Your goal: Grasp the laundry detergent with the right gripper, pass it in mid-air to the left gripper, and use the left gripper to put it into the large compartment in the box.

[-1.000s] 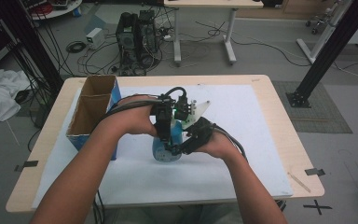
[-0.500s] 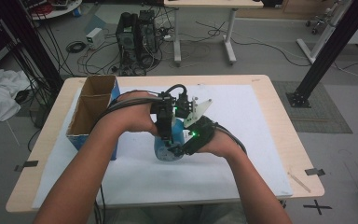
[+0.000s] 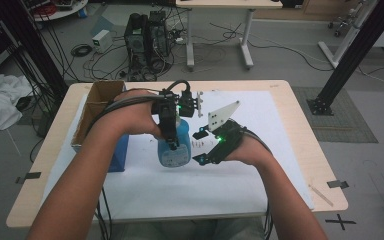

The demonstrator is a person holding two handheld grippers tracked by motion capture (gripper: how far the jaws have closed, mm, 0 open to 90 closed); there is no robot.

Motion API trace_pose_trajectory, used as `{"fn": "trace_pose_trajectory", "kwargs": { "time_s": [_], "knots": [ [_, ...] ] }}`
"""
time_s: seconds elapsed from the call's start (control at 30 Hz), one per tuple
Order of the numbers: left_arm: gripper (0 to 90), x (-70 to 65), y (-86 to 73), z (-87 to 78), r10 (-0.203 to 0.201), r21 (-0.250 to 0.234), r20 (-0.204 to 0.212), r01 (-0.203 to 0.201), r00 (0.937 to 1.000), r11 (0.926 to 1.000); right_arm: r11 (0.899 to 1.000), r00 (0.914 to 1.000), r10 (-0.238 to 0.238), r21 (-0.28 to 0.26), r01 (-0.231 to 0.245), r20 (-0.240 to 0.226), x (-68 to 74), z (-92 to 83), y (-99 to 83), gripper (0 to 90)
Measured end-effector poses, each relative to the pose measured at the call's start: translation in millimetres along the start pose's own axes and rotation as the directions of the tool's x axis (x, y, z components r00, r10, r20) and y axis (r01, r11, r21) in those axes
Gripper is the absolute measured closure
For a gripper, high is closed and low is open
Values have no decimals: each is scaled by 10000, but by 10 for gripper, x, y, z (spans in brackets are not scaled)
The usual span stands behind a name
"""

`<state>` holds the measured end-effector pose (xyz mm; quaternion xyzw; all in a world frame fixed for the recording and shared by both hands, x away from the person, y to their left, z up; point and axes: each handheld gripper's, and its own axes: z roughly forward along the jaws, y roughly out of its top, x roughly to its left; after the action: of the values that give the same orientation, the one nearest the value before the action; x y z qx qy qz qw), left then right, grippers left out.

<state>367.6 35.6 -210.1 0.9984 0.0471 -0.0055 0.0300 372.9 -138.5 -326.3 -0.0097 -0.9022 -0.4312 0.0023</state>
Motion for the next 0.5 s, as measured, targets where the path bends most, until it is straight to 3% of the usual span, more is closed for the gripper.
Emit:
{"fn": "trace_pose_trajectory", "kwargs": {
  "time_s": [0.03, 0.07, 0.13, 0.3, 0.33, 0.4, 0.43, 0.47, 0.5],
  "knots": [
    [383, 10, -30, -31, -109, -50, -9, 109, 9999, 9999, 10000, 10000, 41, 5, -41, 60, -5, -28, 1, 224],
    [383, 25, -60, -63, -134, -91, -132, 133, 9998, 9999, 9989, 9993, 377, 272, -377, -22, 16, -70, 4, 224],
    [383, 64, -156, -156, -483, -140, -210, 480, 9986, 9987, 9988, 9998, 100, 474, -109, 199, -11, -159, 17, 217],
    [382, 115, -286, -289, -1010, -109, -324, 1007, 9944, 9949, 9978, 9994, 188, 633, -205, 276, -30, -242, 29, 178],
    [382, 137, -353, -351, -1394, -129, -387, 1390, 9895, 9902, 9940, 9985, 398, 1003, -433, 375, -23, -276, 34, 142],
    [382, 151, -386, -384, -1506, -107, -393, 1503, 9878, 9886, 9904, 9974, 551, 1242, -605, 470, -26, -312, 35, 135],
    [382, 164, -421, -414, -1706, -124, -377, 1702, 9846, 9853, 9904, 9974, 551, 1242, -605, 470, -26, -312, 35, 135],
    [382, 192, -491, -472, -2070, -151, -399, 2065, 9775, 9783, 9894, 9972, 526, 1327, -592, 522, -34, -346, 38, 135],
    [382, 192, -491, -472, -2070, -151, -399, 2065, 9775, 9783, 9894, 9972, 526, 1327, -592, 522, -34, -346, 38, 135]
  ]
}}
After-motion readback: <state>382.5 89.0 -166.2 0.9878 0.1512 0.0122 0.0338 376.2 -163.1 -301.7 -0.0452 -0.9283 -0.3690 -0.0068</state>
